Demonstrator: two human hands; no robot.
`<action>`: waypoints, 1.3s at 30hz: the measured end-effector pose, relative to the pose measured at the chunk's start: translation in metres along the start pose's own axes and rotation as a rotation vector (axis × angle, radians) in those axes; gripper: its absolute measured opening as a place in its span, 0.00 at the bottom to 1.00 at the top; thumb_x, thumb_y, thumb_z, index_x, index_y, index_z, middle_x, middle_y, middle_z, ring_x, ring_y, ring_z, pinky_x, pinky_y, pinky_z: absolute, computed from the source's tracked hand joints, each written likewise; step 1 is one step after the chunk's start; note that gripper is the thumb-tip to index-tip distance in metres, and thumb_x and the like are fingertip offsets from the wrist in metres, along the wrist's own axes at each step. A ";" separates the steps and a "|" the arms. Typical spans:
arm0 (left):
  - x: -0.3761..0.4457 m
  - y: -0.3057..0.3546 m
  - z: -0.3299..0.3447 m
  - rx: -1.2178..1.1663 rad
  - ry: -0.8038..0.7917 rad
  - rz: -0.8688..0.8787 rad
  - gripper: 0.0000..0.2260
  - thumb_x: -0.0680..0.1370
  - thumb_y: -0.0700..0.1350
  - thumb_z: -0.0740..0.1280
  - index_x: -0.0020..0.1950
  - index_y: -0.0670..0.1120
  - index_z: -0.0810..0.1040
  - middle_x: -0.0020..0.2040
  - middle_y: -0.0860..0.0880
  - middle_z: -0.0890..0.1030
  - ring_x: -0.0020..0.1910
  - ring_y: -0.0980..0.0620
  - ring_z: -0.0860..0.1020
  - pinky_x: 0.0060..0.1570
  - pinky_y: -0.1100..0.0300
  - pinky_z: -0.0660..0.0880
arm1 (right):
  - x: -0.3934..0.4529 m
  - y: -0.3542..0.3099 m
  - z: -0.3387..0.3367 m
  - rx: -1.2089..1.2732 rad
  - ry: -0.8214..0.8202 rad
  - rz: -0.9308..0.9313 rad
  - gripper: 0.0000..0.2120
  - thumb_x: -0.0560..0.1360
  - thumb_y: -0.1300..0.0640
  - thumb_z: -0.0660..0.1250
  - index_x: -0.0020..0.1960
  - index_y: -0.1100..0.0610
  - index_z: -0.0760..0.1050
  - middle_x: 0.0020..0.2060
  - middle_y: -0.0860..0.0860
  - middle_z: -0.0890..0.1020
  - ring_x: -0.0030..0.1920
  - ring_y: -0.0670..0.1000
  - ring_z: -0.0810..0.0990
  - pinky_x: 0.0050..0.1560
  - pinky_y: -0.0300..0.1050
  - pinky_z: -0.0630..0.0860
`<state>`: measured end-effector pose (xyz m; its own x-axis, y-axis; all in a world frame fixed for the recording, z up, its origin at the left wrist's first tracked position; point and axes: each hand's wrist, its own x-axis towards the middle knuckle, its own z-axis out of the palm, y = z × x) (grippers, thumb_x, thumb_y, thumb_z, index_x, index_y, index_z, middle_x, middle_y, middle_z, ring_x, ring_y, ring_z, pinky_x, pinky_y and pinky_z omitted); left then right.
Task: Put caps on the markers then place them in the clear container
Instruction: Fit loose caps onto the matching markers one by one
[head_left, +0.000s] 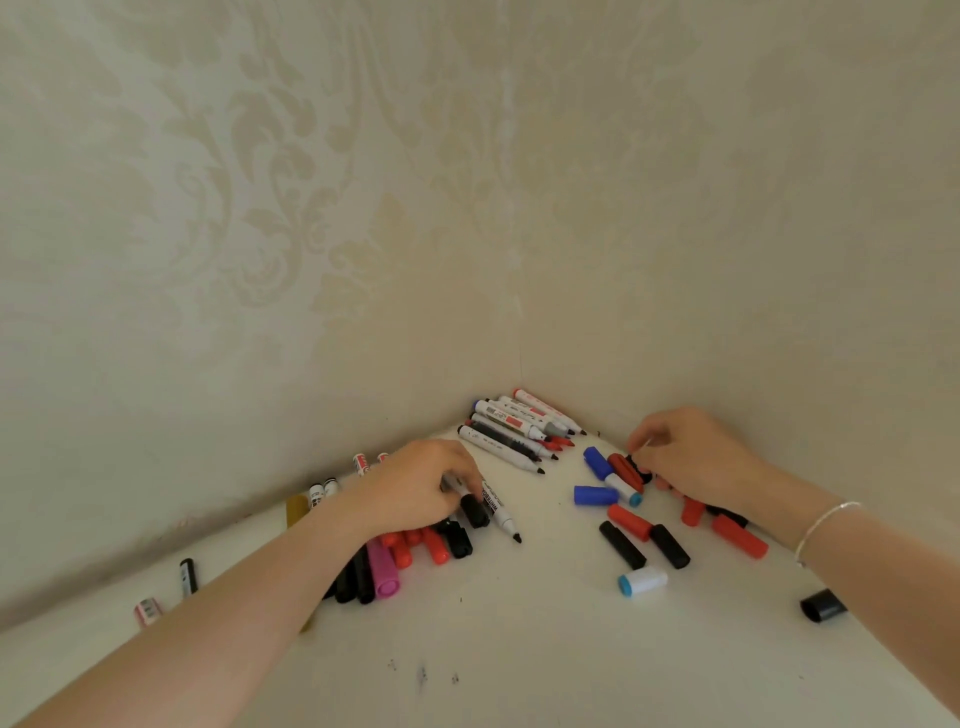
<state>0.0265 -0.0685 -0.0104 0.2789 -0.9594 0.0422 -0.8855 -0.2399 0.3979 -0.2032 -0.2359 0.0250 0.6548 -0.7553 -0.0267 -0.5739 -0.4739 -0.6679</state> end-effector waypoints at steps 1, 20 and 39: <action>0.000 0.001 0.001 -0.002 0.009 0.008 0.20 0.69 0.35 0.60 0.43 0.59 0.81 0.51 0.61 0.78 0.48 0.60 0.78 0.51 0.58 0.76 | 0.001 -0.002 0.000 -0.006 0.000 -0.004 0.09 0.76 0.63 0.61 0.47 0.54 0.78 0.34 0.48 0.76 0.31 0.48 0.74 0.24 0.35 0.69; 0.018 0.014 0.019 0.217 0.148 0.171 0.11 0.76 0.45 0.64 0.58 0.53 0.78 0.57 0.54 0.77 0.57 0.53 0.73 0.58 0.54 0.69 | -0.003 -0.003 0.005 -0.152 -0.126 0.023 0.07 0.74 0.63 0.64 0.46 0.56 0.80 0.46 0.54 0.81 0.31 0.48 0.73 0.25 0.37 0.69; 0.017 0.041 0.018 0.024 0.387 0.342 0.11 0.81 0.46 0.61 0.62 0.47 0.74 0.56 0.52 0.79 0.56 0.53 0.75 0.58 0.60 0.69 | -0.005 -0.004 -0.002 -0.202 -0.091 0.010 0.03 0.72 0.61 0.68 0.44 0.58 0.73 0.40 0.56 0.79 0.33 0.52 0.74 0.31 0.44 0.72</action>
<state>-0.0117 -0.0978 -0.0103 0.0853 -0.8594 0.5041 -0.9572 0.0698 0.2809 -0.2053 -0.2308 0.0290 0.6850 -0.7208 -0.1062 -0.6616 -0.5542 -0.5051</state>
